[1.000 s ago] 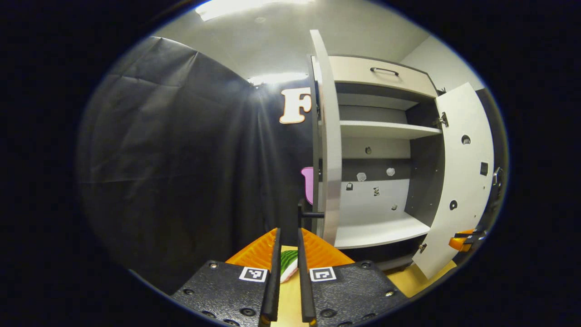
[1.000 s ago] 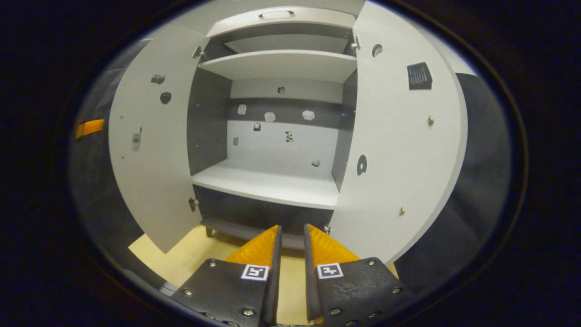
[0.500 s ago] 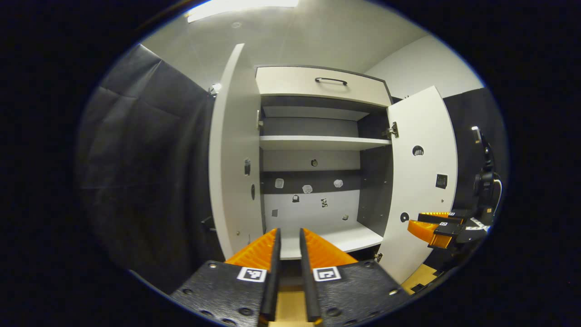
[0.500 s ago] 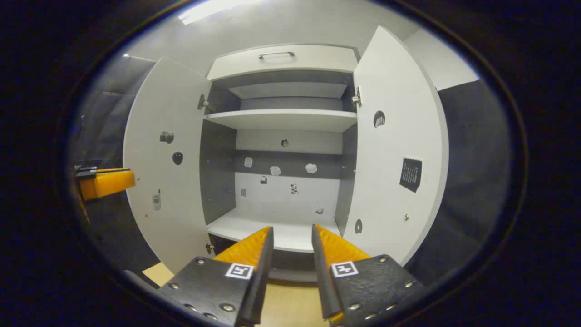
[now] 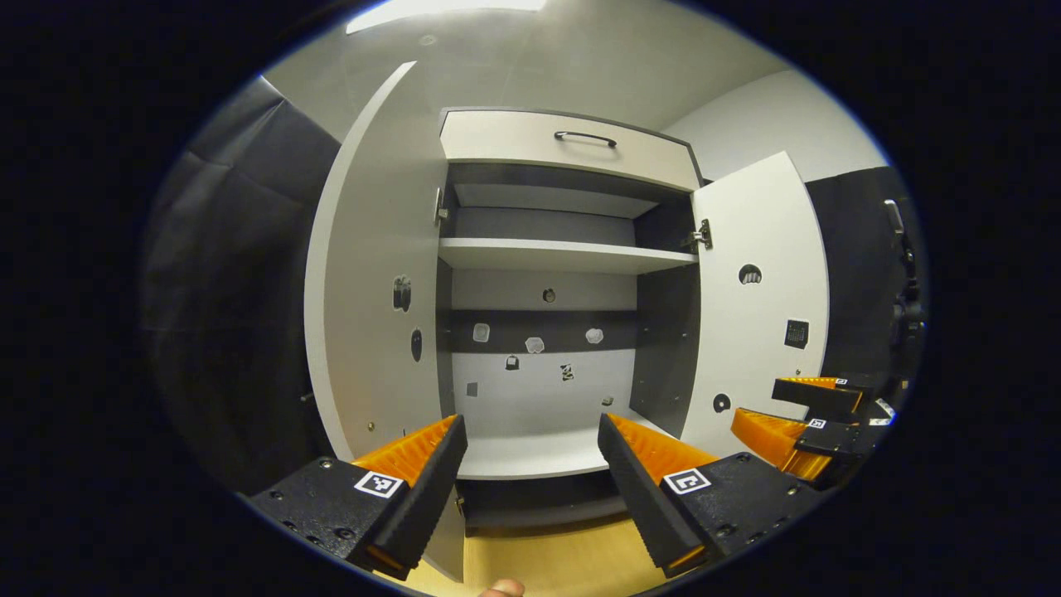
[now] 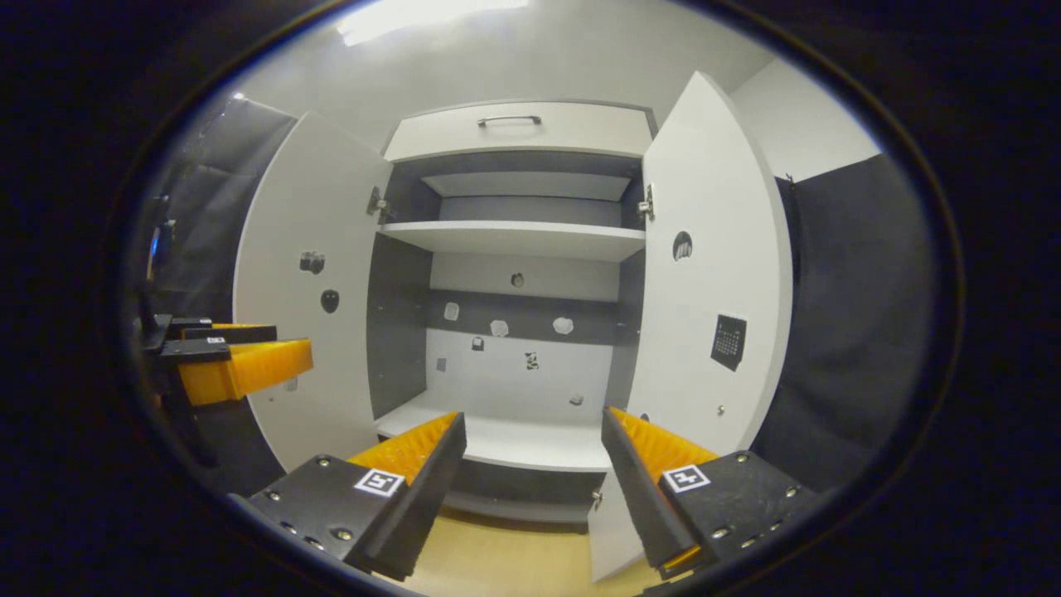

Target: Open the right door of the double-door shoe cabinet with the right hand, and open the left door with the left hand.

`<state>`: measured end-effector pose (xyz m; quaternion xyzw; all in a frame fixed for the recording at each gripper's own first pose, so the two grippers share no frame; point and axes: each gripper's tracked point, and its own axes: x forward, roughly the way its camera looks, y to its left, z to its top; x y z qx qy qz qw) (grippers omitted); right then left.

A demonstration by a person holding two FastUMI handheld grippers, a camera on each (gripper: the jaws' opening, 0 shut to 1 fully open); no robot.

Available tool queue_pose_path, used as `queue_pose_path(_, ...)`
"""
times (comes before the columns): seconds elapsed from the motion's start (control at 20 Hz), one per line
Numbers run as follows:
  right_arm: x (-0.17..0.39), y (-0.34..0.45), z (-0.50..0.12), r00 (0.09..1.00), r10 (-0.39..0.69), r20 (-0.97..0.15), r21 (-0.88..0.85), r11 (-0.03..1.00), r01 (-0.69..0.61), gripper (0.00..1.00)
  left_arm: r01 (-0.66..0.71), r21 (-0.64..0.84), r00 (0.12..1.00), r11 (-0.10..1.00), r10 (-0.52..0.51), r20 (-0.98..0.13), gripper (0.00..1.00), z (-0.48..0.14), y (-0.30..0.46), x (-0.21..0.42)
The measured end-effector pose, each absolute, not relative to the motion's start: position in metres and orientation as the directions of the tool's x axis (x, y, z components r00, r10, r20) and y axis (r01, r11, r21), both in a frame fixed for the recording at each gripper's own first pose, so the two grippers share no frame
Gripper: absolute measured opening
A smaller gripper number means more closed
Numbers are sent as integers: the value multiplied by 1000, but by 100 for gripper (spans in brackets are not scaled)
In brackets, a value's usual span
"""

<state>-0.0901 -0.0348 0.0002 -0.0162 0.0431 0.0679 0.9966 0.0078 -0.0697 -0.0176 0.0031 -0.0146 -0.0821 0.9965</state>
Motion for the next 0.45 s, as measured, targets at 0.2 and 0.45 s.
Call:
queue_pose_path(0.2,-96,-41,7,992,100,-73,8,995,-100,98,195,27,980,980,-196,23,100,-19,-72,10)
queue_pose_path(0.45,-116,-51,14,998,37,-52,16,999,-36,98,266,38,963,963,-267,19,98,-20,-84,12)
